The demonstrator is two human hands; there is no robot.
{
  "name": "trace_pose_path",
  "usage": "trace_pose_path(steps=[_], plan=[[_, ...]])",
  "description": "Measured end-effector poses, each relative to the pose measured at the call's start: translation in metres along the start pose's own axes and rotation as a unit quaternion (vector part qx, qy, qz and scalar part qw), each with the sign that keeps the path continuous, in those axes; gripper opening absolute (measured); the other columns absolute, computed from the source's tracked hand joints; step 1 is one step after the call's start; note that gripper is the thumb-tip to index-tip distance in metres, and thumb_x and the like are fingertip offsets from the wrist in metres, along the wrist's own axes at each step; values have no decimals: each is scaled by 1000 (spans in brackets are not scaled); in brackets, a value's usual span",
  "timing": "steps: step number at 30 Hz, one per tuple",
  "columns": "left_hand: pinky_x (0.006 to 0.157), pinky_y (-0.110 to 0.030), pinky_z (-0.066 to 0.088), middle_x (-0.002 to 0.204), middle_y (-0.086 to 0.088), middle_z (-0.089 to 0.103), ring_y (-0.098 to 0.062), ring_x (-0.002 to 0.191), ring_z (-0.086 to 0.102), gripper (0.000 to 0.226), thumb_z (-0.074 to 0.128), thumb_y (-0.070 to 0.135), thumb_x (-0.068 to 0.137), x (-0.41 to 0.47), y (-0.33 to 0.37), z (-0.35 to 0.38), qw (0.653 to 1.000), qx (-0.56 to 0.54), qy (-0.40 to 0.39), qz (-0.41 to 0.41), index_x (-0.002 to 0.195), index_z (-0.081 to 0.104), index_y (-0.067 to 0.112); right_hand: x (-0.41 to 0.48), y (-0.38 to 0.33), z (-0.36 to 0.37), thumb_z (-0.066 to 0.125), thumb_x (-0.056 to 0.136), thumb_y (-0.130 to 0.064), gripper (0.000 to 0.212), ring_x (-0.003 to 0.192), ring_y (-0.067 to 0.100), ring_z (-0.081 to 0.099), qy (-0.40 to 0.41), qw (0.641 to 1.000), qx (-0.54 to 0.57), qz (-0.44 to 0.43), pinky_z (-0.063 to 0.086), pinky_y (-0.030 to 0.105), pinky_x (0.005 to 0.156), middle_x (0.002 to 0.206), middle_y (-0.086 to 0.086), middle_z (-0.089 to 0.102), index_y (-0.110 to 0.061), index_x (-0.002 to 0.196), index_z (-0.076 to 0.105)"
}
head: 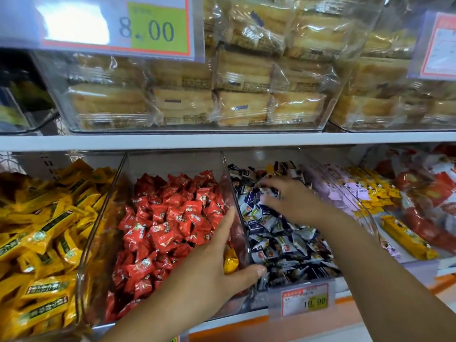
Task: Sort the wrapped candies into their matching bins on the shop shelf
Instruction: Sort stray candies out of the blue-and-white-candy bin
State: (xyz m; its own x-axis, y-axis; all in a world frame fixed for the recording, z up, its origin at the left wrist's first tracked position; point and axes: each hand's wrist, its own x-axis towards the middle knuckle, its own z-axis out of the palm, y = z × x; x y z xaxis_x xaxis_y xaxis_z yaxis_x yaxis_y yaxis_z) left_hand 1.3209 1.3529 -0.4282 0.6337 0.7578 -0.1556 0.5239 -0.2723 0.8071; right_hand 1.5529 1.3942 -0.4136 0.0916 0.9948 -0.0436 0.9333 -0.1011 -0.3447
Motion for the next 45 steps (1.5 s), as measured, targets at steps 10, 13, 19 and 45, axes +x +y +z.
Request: trace_pose_path(steps=[10,13,19,45], plan=[[65,7,31,143,28,37,29,78,30,101,56,70,73,2,4,0,1000,6,-13,-11,131,-26,67,14,2,-8,44,102,-22,32,91,16,59,104,995,9,-2,43,11,73,125,7,62,-13,128,60],[65,6,32,117,45,32,28,78,31,102,57,69,73,0,3,0,1000,6,-7,-4,129,-28,68,42,13,12,45,101,-16,43,134,32,38,139,990,5,-18,30,31,107,147,16,40,-9,144,41],[65,9,28,97,52,10,31,80,23,101,56,71,72,1,7,1,1000,13,4,-8,124,-30,72,61,31,25,39,102,-30,55,137,37,31,84,995,-4,62,33,41,106,154,15,30,-13,151,21],[54,-34,44,83,12,64,-21,57,54,34,44,32,99,2,-5,-4,984,-98,143,43,118,46,60,-49,29,-3,63,93,-21,13,111,7,50,170,977,125,3,39,21,96,115,-12,59,-30,100,70]])
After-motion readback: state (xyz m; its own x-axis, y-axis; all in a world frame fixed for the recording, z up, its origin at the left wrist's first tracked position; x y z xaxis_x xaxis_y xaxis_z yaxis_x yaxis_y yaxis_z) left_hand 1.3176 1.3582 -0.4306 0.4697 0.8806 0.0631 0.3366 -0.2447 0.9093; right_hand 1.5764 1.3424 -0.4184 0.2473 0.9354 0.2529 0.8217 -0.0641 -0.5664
